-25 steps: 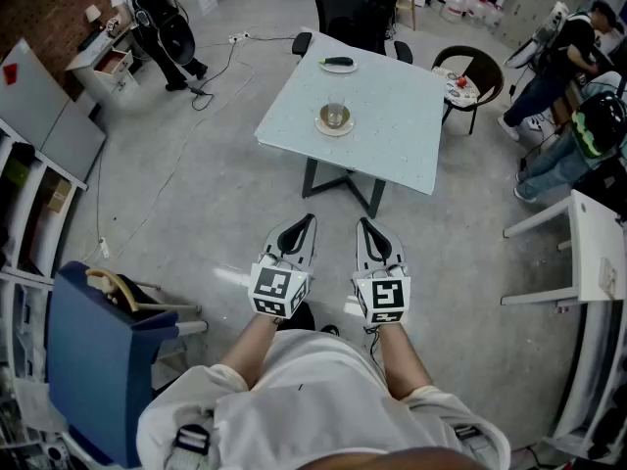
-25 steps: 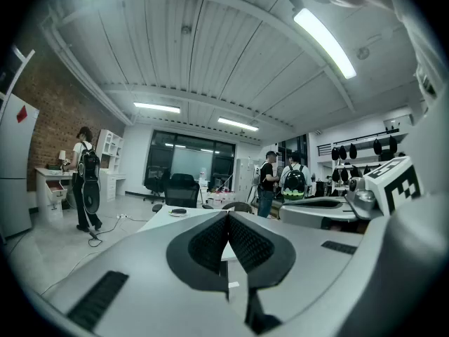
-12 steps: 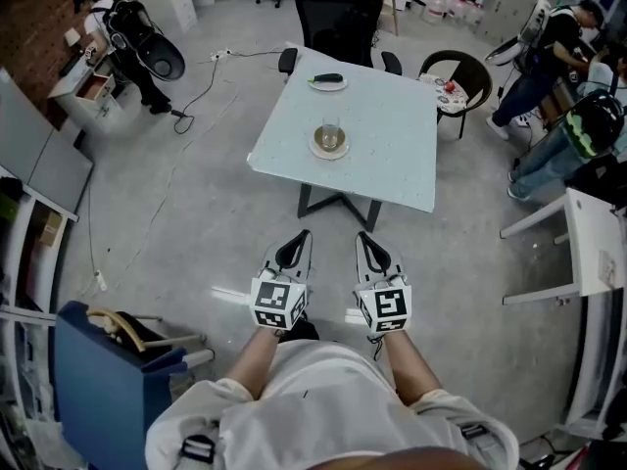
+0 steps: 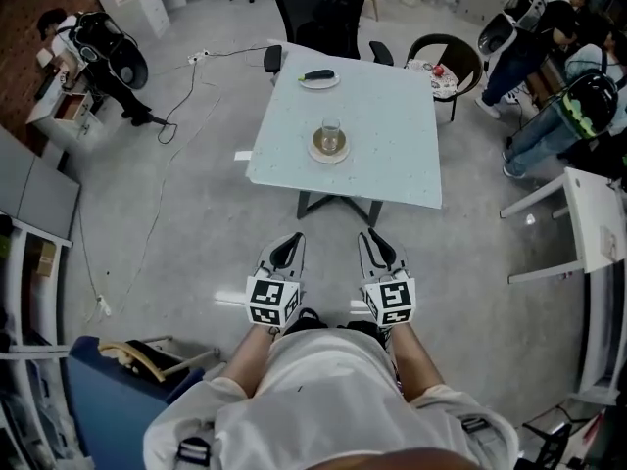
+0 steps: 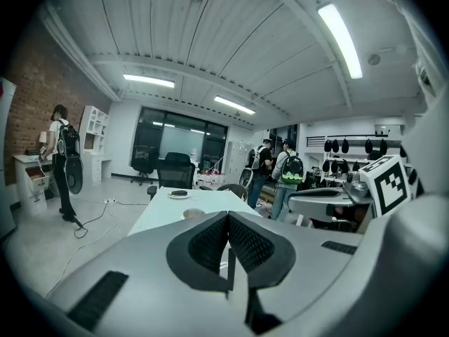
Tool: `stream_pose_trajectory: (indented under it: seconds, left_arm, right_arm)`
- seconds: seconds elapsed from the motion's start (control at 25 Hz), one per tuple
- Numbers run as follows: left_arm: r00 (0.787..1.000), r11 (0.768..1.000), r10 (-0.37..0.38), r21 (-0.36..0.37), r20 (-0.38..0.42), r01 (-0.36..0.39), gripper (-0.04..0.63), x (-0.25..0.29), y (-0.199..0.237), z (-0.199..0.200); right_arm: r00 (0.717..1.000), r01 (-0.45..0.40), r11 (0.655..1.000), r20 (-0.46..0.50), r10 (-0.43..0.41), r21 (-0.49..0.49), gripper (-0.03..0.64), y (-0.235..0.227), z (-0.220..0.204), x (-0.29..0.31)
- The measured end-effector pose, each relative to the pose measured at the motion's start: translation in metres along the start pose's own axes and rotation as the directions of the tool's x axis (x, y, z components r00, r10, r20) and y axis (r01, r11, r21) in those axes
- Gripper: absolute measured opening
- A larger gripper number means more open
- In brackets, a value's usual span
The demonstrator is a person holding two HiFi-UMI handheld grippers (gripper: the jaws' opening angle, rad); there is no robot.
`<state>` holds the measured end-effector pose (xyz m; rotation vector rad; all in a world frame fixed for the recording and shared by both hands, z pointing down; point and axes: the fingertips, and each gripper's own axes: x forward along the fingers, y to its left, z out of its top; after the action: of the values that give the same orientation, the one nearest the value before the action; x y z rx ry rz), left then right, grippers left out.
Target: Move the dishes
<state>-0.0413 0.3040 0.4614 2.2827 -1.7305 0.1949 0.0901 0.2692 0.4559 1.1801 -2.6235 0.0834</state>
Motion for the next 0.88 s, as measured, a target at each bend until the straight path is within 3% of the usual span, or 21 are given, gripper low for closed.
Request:
stream_pose_trajectory:
  seconds: [0.16, 0.52, 0.88]
  left_arm:
    - [0.999, 0.999, -0.033, 0.001, -0.03, 0.033, 0.02, 0.005, 0.02, -0.009]
    - [0.998, 0.998, -0.04, -0.04, -0.044, 0.038, 0.02, 0.046, 0.038, -0.008]
    - [0.999, 0.999, 0.017, -0.04, -0.027, -0.018, 0.02, 0.125, 0.079, 0.019]
  right_arm:
    - [0.999, 0.033, 0.999, -0.029, -0.032, 0.02, 0.086, 0.004, -0.006, 0.017]
    - [0.998, 0.017, 1.0, -0.067, -0.017, -0.003, 0.095, -0.019, -0.005, 0.059]
    - [0.998, -0.047, 0.999, -0.049, 0.045, -0.025, 0.106, -0.069, 0.014, 0.143]
